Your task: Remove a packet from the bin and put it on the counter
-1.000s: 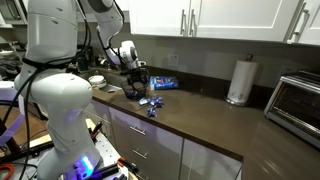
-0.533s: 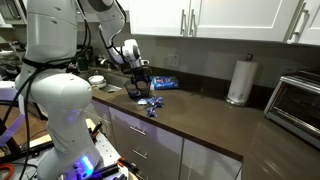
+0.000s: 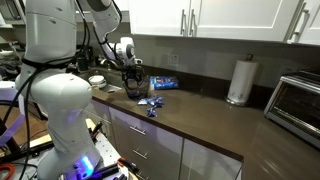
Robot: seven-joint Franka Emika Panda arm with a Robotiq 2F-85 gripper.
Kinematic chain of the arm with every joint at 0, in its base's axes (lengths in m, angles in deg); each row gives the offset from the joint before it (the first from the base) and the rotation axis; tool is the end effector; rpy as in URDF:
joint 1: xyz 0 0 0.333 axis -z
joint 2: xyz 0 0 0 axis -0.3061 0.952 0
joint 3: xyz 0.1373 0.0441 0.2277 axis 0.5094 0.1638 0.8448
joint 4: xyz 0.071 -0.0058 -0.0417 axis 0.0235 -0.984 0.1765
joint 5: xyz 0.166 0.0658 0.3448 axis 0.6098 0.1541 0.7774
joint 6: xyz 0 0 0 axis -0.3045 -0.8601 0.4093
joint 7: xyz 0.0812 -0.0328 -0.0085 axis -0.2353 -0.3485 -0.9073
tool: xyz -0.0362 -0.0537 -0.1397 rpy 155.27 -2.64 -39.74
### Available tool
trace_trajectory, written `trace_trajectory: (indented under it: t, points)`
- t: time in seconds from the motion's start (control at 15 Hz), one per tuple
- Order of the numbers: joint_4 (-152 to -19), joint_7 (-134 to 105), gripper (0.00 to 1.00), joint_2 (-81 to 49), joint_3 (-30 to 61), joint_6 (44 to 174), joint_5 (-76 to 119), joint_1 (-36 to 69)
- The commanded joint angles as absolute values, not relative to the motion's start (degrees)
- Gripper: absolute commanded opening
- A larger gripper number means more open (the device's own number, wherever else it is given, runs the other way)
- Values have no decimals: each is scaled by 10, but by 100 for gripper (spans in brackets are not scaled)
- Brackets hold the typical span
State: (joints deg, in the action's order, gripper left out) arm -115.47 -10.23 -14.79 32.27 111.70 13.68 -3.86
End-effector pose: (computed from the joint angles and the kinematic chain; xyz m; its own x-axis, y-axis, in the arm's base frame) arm 0.4530 0.3108 0.1738 0.8405 0.5409 -0.0310 0.5418 -0.8385 0.0581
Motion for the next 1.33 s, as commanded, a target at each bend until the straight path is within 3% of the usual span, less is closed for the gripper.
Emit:
trace_trajectory:
  t: [0.0,0.6,1.27]
  points:
    - [-1154,-162,100,-143,339,1113,186,-13]
    - [-1154,-330,100,-137,382,1105,376,60]
    - [-1170,-336,100,-115,379,1130,378,53]
